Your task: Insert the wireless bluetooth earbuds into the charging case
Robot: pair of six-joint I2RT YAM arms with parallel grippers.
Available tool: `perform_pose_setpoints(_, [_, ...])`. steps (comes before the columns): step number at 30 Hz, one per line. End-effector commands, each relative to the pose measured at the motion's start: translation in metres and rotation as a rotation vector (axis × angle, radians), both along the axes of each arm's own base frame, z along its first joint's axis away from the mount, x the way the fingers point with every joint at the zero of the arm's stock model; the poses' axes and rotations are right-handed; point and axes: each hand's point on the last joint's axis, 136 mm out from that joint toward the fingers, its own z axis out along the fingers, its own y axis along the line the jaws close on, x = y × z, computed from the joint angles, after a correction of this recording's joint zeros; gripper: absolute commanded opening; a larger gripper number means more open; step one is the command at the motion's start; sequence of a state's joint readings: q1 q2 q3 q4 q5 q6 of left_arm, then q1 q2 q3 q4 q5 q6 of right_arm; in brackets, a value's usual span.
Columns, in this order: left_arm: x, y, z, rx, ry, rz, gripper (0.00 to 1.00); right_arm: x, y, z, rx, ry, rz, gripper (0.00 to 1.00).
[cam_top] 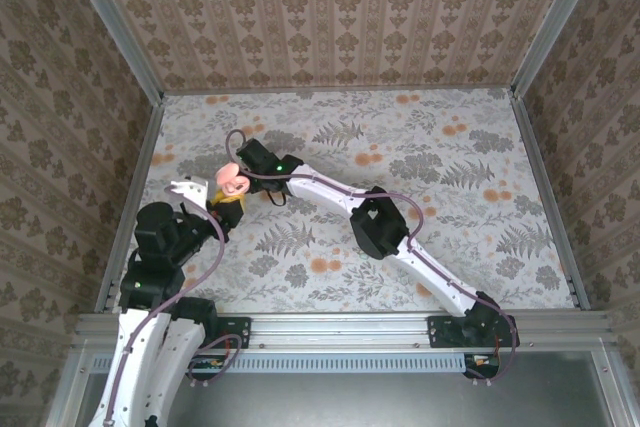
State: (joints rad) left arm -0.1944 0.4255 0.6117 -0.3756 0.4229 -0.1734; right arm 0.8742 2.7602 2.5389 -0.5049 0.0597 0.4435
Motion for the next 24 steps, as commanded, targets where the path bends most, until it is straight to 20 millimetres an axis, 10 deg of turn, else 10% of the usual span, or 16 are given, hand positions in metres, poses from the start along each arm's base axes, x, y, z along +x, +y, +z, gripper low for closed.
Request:
perform_pose_setpoints(1, [-0.004, 0.0, 0.007, -0.015, -0.014, -0.009, 0.0, 0.005, -0.01, -0.005, -0.053, -0.011, -0.017, 0.4])
perform_pose_setpoints(6, [-0.005, 0.0, 0.006, -0.015, -0.016, -0.011, 0.0, 0.002, -0.007, 0.004, -0.037, -0.003, 0.002, 0.4])
perform_pose_setpoints(17, [-0.005, 0.001, 0.008, -0.014, -0.023, -0.006, 0.0, 0.013, -0.002, 0.088, 0.127, -0.085, -0.013, 0.36])
perform_pose_setpoints(24, [-0.005, 0.0, 0.006, -0.017, -0.017, -0.008, 0.0, 0.028, -0.007, 0.074, 0.143, -0.073, -0.052, 0.34])
